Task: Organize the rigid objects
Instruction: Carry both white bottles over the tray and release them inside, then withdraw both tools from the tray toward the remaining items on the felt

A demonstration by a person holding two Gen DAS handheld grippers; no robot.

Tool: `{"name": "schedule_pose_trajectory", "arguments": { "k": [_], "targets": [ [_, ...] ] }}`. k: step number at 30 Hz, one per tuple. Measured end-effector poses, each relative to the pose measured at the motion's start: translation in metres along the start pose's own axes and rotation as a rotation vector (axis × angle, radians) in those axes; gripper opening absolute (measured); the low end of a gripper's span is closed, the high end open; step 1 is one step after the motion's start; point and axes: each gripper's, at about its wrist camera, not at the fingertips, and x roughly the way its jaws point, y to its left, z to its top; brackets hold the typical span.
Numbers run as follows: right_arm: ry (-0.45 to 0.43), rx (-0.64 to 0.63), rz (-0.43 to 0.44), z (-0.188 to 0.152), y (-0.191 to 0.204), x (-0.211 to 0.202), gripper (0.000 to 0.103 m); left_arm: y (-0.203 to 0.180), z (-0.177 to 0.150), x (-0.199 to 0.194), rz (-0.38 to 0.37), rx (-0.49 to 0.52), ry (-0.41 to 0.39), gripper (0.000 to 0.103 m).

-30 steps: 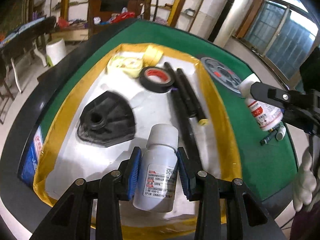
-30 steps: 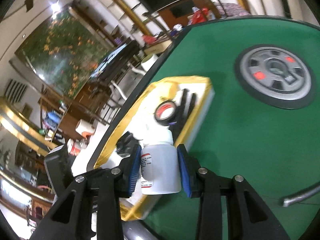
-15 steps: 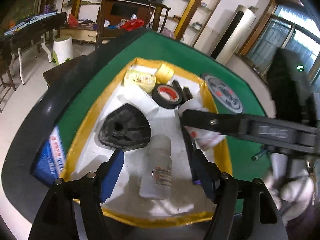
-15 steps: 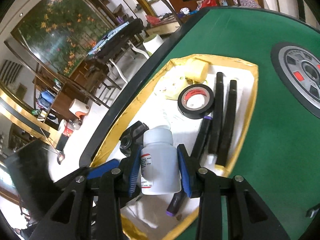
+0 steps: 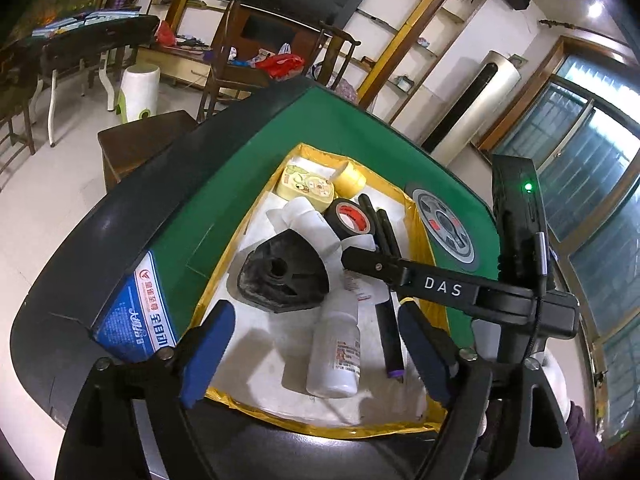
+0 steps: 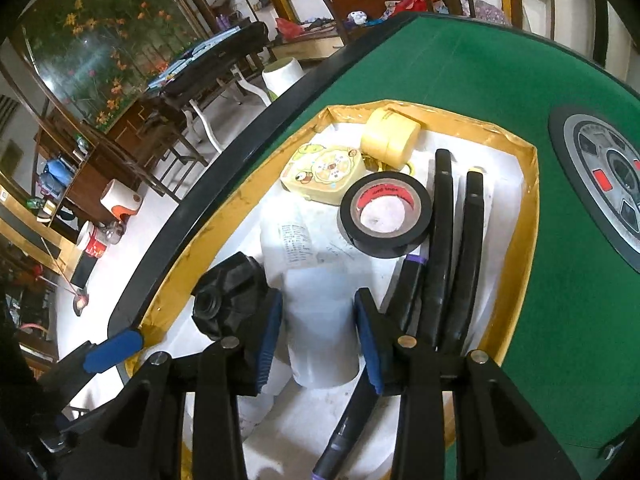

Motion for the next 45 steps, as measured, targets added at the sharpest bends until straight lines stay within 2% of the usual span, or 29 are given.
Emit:
{"name": "schedule_pose_trajectory", "arguments": {
  "k": [7,9,17,20,24,32,35,45],
  "targets": [
    [-0.076,-0.011,0.003,-0.002,0.004,-0.019,0.054,0.003,-0.001,-0.004,0.011,-0.006,0.002,0.091],
    [-0.108,-0.016,-0.001,-0.005,0.004,-0.030,0.062,0.002,-0.001,-0.005,0.026,0.001,-0.007,0.091],
    [-0.260,-0.004,-0.092,-0.029,-0.012,-0.081,0.078,-0.024,-0.003,-0.010,0.094,0.078,-0.062,0.095],
    [-0.299,-0.024,-0.142,-0.040,-0.014,-0.092,0.078,-0.037,-0.006,-0.010,0.107,0.120,-0.071,0.095],
    [-0.345,-0.091,-0.252,-0.058,-0.014,-0.103,0.079,-0.055,-0.009,-0.006,0.111,0.161,-0.061,0.096],
    [-0.387,-0.149,-0.438,-0.082,-0.030,-0.114,0.080,-0.085,-0.014,0.002,0.121,0.212,-0.038,0.096],
    [-0.382,-0.119,-0.467,-0.085,-0.045,-0.119,0.080,-0.097,-0.016,0.005,0.123,0.236,-0.030,0.096],
    [-0.358,-0.007,-0.472,-0.098,-0.091,-0.130,0.080,-0.130,-0.026,0.019,0.115,0.302,0.007,0.096]
  ]
}}
